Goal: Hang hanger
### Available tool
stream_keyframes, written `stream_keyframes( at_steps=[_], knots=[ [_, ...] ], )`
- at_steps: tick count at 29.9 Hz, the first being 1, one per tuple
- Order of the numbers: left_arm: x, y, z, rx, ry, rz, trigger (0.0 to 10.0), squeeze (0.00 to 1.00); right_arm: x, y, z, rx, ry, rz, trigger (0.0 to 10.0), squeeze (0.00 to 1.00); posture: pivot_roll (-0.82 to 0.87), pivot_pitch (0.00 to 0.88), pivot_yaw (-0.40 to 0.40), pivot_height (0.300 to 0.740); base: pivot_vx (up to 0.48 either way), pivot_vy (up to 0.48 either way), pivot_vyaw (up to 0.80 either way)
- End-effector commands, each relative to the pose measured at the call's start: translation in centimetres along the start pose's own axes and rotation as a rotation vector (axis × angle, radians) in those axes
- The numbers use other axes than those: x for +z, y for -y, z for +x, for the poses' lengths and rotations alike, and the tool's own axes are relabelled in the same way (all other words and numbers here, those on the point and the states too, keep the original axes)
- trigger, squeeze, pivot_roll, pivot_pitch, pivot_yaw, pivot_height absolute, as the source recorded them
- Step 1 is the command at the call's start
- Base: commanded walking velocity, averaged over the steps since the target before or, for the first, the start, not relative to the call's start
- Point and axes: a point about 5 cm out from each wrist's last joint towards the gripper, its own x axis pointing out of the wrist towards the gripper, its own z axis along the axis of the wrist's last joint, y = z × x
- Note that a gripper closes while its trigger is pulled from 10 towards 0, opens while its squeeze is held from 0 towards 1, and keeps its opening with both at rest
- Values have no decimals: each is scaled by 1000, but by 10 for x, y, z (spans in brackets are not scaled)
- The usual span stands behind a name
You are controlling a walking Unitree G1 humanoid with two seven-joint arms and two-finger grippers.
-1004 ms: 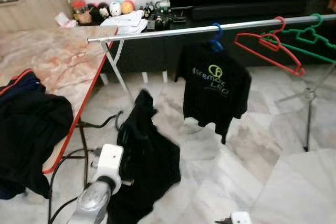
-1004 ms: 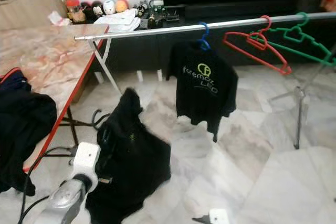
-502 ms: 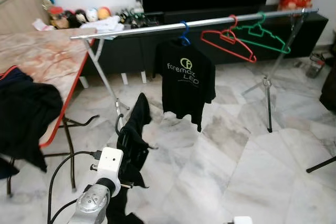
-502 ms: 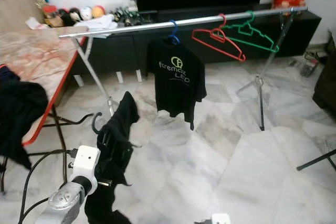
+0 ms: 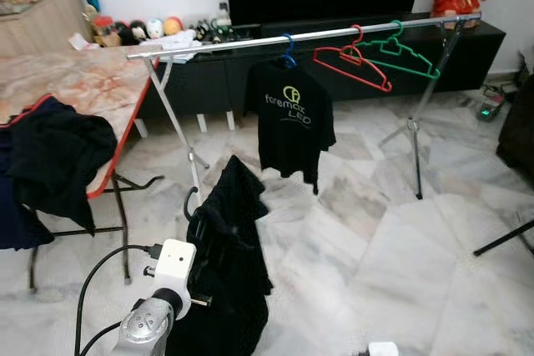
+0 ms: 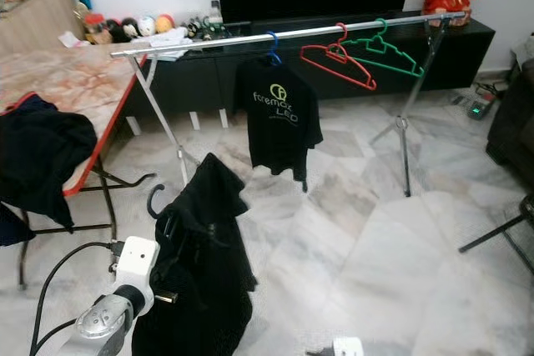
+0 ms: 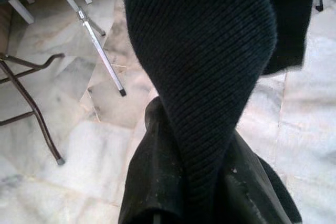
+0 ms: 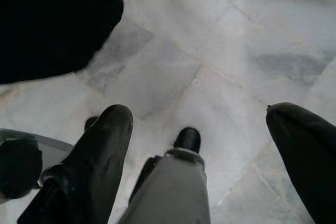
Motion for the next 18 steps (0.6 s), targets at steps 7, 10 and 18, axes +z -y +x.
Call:
stream_keyframes(
  at_steps=[7,10,18],
  knots=[
    [12,7,1,-89,20,3,10000,0,6,-1,-1,-7,94,5,10000,0,-32,59,106,740,0,0,0],
    [15,13,1,-159,4,25,10000,0,11,-3,-2,18,162,13,10000,0,-31,60,108,740,0,0,0],
    [26,16,8,-213,8,-4,10000,0,22,-9,-6,92,298,11,10000,0,-33,70,114,740,0,0,0]
  ],
)
